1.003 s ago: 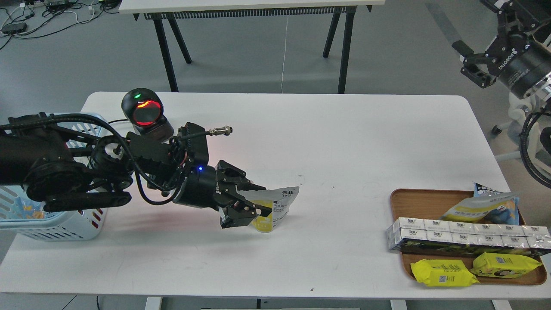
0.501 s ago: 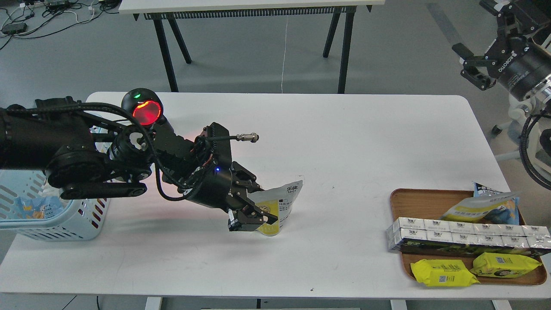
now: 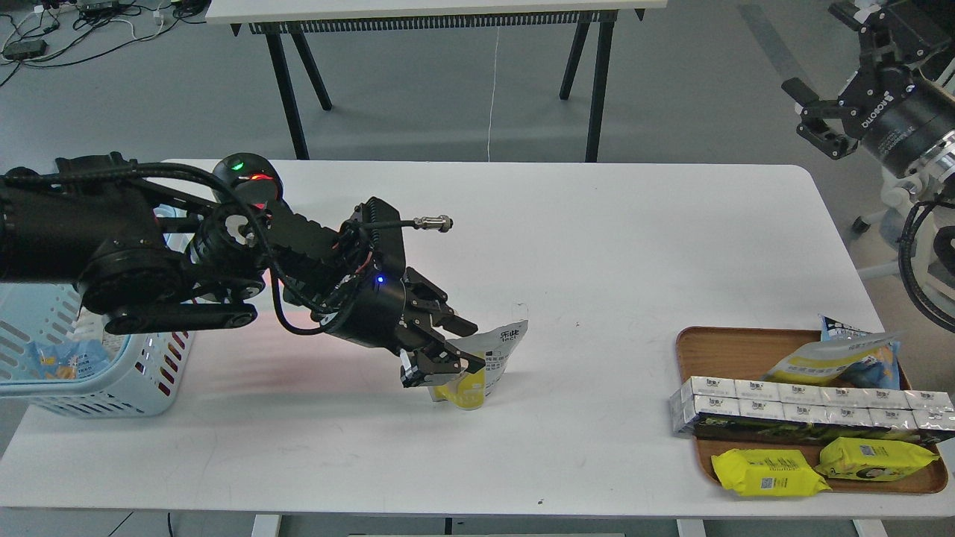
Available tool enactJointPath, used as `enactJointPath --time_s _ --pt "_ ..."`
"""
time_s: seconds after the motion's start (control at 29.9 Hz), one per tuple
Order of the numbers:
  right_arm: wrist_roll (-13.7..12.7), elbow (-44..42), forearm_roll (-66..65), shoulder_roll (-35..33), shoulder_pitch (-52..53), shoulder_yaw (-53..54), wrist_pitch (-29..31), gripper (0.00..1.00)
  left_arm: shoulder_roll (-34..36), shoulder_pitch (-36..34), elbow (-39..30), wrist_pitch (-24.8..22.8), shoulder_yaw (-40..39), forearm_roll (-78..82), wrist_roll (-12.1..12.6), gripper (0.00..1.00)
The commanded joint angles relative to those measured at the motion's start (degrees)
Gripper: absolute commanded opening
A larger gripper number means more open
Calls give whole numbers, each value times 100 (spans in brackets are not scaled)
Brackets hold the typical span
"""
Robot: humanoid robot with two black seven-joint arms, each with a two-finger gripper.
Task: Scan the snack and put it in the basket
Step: 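Lower the left gripper and grasp the yellow bag's top, then lift the bag and pass it over the barcode scanner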
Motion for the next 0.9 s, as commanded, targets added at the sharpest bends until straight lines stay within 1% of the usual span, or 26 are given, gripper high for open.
enactJointPath --time_s 0.0,0.07,0.17,0.37,0.43,0.6,0.87 --pt "-1 -8 -1 17 -5 -1 0 100 0 -31 0 0 -13 -17 0 48" --pt "-1 -8 -1 26 -5 26 0 100 -35 -49 8 0 -13 -18 0 47" --pt "-1 19 -1 17 -5 43 0 100 -193 -40 17 0 -5 -26 0 41" --pt "-1 19 -1 0 -5 140 0 100 -238 -31 149 18 -5 -26 0 15" --pt "-1 19 -1 0 -5 149 0 100 -247 -31 149 18 4 -18 0 9" --pt "-1 27 -1 -9 -75 149 0 100 -220 -14 149 27 74 0 0 3" --pt "-1 27 -1 -9 -84 149 0 100 -141 -13 105 27 66 0 0 1"
